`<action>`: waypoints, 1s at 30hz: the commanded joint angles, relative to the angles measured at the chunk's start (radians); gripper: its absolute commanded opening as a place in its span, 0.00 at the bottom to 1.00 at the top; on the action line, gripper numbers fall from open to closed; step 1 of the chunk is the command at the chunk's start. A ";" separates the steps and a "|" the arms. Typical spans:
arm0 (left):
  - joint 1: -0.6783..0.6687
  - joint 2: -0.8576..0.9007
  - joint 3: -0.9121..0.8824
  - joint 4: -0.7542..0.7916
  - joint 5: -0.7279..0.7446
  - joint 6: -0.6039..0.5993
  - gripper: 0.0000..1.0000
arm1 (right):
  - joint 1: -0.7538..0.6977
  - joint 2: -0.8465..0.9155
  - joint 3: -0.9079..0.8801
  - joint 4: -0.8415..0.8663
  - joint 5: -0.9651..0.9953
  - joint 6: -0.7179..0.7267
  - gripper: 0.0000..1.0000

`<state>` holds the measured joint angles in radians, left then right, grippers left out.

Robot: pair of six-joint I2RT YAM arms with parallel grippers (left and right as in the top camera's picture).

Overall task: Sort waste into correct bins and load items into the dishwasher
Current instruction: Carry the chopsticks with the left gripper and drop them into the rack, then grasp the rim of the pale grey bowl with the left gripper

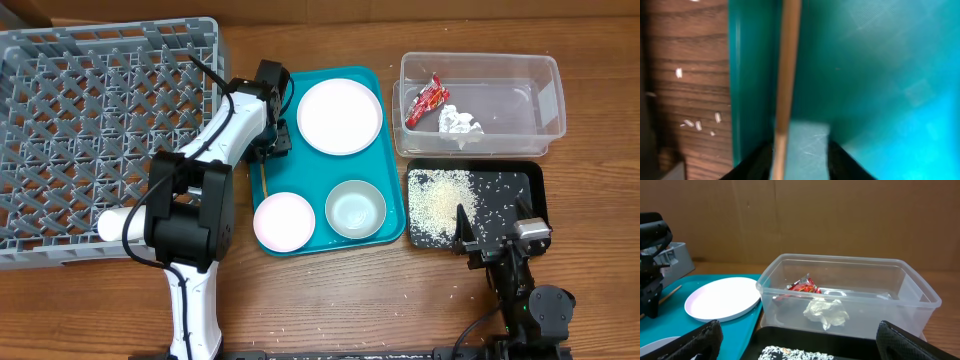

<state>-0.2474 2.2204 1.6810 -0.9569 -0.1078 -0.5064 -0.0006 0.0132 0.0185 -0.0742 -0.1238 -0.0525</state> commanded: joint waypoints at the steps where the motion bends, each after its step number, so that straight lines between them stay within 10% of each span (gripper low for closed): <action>1: 0.000 0.082 -0.015 -0.008 0.033 -0.001 0.13 | -0.006 -0.010 -0.011 0.005 0.002 -0.001 1.00; 11: 0.027 -0.119 0.135 -0.207 0.064 0.073 0.04 | -0.006 -0.010 -0.011 0.005 0.002 -0.001 1.00; 18: 0.055 -0.321 0.158 -0.267 -0.292 0.122 0.04 | -0.006 -0.010 -0.011 0.005 0.002 -0.001 1.00; 30: 0.171 -0.164 0.117 -0.262 -0.244 0.325 0.10 | -0.006 -0.010 -0.011 0.005 0.002 -0.001 1.00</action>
<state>-0.0742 1.9999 1.8160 -1.2064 -0.3561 -0.2424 -0.0002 0.0128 0.0185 -0.0746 -0.1234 -0.0528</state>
